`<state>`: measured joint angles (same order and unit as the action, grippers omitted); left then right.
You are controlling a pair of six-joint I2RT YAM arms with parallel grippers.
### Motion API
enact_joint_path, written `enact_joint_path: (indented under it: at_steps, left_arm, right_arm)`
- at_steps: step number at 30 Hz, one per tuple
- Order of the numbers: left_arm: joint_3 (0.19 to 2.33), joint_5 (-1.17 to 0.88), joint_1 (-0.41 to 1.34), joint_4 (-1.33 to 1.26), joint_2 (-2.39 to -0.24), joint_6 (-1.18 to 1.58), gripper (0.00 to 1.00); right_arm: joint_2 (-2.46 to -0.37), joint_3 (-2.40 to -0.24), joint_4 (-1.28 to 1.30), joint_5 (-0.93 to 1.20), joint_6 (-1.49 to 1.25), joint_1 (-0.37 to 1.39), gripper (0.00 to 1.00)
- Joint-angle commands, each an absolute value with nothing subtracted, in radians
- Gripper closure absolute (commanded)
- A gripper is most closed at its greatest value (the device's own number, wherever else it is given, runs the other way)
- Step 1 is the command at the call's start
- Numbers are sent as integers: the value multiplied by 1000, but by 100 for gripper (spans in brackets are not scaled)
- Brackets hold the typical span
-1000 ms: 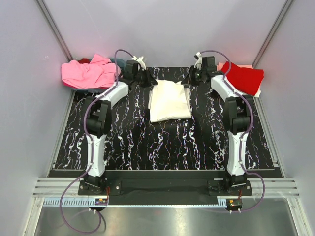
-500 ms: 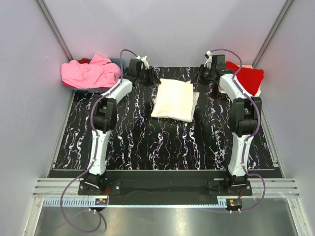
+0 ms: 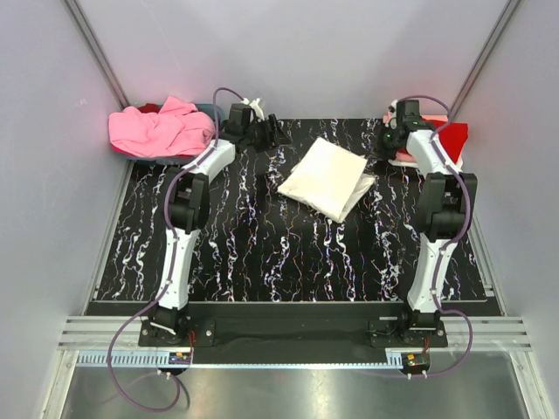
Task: Fold and stack the t-shirts
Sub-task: Fold the tshirt
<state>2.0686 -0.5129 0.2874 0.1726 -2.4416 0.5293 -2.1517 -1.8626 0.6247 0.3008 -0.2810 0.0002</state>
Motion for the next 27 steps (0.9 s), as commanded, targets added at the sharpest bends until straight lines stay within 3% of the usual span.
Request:
enact_joint_path:
  at_steps: [1,4,7,9,13,14,15,18,19,27]
  left_arm:
    - [2057,-509,272,107,-2447,540,30]
    - [2049,-509,264,103,-2447,548,30]
    - [2036,-506,259,94,-2442,548,29]
    - [2025,-506,256,87,-2439,552,29]
    - [2008,-506,256,72,-2428,551,29]
    - [2008,-506,255,74,-2428,548,29]
    - [2005,-508,255,72,-2427,548,29]
    - [1994,-514,247,68,-2424,554,28]
    - [1984,-514,245,60,-2422,557,28]
    - [1942,-529,232,6,-2402,591,28]
  right_arm:
    - [-2099,-1821,672,242,-316,-28,100]
    - [-1967,-1578,519,226,-450,-28,100]
    - [-1896,-1371,502,57,-566,-34,100]
    - [-1902,-1315,509,-70,-600,-51,100]
    - [-1980,-1292,499,-13,-614,-121,97]
    - [-1993,-1296,502,21,-608,-135,69]
    - [-2003,-1298,511,41,-607,-135,48]
    - [-1936,-1278,528,69,-594,-135,5]
    - [-1904,-1250,531,63,-586,-135,0]
    - [-1615,-1027,464,181,-626,-133,0]
